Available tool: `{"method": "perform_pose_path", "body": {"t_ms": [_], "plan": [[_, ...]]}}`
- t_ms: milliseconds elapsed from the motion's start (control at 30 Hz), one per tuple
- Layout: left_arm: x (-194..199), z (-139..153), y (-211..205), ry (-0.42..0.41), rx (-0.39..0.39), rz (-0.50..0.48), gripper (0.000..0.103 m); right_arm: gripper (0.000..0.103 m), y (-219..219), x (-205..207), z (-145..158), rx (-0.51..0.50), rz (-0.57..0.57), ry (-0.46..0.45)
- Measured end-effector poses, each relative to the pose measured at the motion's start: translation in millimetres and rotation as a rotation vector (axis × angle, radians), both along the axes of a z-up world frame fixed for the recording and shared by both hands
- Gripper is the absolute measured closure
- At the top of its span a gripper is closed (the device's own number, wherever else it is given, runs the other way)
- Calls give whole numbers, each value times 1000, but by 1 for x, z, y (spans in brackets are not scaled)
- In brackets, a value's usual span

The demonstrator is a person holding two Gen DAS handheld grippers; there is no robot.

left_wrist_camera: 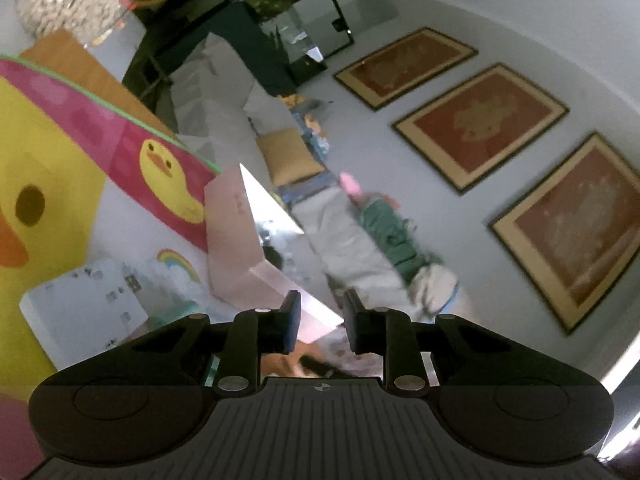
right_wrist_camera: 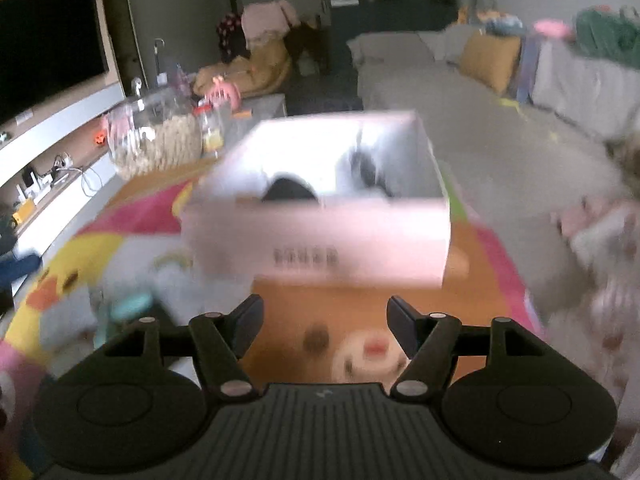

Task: Organize rigid objects
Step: 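Carry the dog and black object over the pink box and open both grippers, then reach the left gripper to the white card while the right grasps the teal handle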

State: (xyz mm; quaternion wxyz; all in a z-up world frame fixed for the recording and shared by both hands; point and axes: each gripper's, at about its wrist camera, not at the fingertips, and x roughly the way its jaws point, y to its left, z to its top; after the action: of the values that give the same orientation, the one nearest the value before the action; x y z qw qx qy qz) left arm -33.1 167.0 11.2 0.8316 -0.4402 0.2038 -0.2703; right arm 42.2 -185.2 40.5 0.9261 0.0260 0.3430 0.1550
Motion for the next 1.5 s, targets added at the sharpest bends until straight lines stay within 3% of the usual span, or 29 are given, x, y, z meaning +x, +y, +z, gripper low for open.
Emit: {"method": "perform_pose_path", "body": {"t_ms": [233,467,567,633,733,833,1067,1267,1333,1400,1500], "plan": [[-8,1,7,26,32,58,78,34,-4,-18,-17,12,-18,-25],[-20,24,2,23,302,176,77,34,-12,-13,-15,76,0,-29],[-22,27,5,36,303,183,77,34,-13,-13,-15,85,-4,-30],[-23,30,5,43,353,221,77,34,-13,-14,-15,88,-5,-33],[-23,39,-4,62,571,275,77,34,-13,-14,-15,88,-4,-30],[-23,40,-17,67,775,247,77,34,-13,-13,-16,89,-4,-22],[-27,24,-50,75,1046,103,77,33,-13,-13,-16,88,-3,-19],[-23,16,-56,94,1050,63,74,33,-13,-12,-16,88,-2,-16],[-21,15,-59,86,1029,0,74,33,-13,-12,-16,87,-1,-15],[-13,7,-64,143,1001,-104,69,32,-13,-12,-16,86,-1,-15],[-18,6,-72,101,1085,-67,70,32,-13,-12,-17,88,-1,-14]]}}
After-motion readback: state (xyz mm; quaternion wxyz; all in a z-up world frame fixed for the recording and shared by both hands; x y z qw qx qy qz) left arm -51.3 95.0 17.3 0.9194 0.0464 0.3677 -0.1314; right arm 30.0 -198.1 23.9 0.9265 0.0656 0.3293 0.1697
